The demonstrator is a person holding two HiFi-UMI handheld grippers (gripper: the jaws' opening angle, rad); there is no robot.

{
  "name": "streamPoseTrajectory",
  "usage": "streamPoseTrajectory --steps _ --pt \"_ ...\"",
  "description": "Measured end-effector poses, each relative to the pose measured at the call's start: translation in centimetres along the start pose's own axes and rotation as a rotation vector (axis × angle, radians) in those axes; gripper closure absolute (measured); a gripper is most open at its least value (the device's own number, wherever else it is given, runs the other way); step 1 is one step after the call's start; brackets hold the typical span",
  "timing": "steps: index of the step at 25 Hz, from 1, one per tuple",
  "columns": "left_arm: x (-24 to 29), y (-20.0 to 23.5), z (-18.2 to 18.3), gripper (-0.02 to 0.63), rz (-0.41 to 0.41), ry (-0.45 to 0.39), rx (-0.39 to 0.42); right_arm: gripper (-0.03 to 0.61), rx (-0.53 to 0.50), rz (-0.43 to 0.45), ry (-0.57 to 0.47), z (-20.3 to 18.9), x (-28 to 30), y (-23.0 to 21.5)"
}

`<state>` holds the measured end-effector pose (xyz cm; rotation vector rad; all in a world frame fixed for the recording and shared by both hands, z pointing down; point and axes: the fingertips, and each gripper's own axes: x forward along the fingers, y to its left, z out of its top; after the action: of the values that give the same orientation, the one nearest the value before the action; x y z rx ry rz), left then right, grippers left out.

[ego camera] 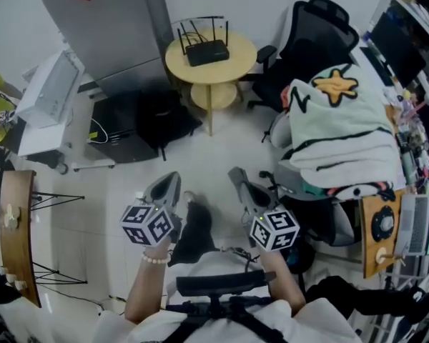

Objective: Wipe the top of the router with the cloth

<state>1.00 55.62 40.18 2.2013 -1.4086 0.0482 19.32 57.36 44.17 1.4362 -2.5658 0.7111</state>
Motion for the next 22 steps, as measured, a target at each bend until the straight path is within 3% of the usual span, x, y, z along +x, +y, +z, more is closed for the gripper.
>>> streamPoseTrajectory --steps 5,10,22 --pt "5.8 3.8 2.9 0.618 -0.016 0.005 0.01 0.546 0.002 -0.02 0.009 1.8 6.1 -1.4" --pt "12.6 9.0 6.2 0.617 0.002 0.066 0.022 0.546 0.018 -0.074 0.024 5.1 13.5 -3.5" --pt "24.8 19.5 14.9 0.618 -0.133 0.11 -0.031 0.546 0.039 -0.18 0.002 13.3 29.6 -6.3"
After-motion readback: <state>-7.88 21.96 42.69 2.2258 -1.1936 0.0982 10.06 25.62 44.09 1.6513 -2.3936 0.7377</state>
